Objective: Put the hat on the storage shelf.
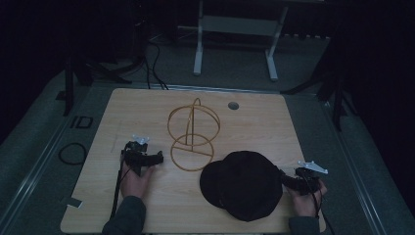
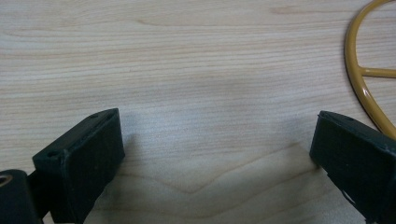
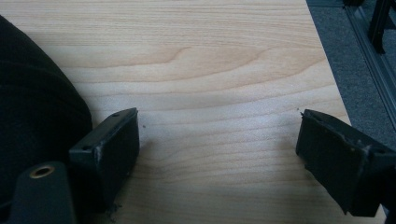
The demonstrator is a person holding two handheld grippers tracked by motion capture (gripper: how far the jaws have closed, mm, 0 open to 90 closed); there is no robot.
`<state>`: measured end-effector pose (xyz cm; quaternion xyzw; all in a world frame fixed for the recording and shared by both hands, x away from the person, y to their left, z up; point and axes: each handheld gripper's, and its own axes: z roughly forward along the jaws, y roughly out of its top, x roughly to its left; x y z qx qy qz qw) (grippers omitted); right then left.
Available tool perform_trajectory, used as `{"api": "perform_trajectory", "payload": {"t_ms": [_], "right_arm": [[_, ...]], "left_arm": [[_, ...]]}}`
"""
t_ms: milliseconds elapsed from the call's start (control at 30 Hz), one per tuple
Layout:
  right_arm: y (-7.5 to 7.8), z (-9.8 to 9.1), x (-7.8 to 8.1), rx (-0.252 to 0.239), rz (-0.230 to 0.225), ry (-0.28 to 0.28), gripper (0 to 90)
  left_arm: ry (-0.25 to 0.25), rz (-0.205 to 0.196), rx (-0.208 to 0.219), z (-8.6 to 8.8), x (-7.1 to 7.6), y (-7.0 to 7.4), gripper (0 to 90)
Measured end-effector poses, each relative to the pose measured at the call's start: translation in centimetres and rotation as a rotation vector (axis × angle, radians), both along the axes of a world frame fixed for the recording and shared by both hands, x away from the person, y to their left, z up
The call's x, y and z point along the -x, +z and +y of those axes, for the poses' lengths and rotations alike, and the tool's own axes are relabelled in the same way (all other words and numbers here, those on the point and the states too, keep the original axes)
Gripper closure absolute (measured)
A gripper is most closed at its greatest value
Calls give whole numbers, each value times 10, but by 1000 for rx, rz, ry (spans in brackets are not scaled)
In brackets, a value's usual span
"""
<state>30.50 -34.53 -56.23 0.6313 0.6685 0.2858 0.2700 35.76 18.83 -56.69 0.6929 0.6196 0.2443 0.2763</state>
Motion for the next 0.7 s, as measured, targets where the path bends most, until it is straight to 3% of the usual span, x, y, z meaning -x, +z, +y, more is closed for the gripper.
{"api": "perform_trajectory", "payload": {"t_ms": [533,567,700], "right_arm": [[0,1,0,-1,-1,1,140],[0,2,0,-3,-10,11,225],[1,2,1,-3,-21,29,258]], "left_arm": [[1,-1,0,0,0,0,24],[1,-1,0,0,0,0,25],[1,-1,0,0,0,0,25]]}}
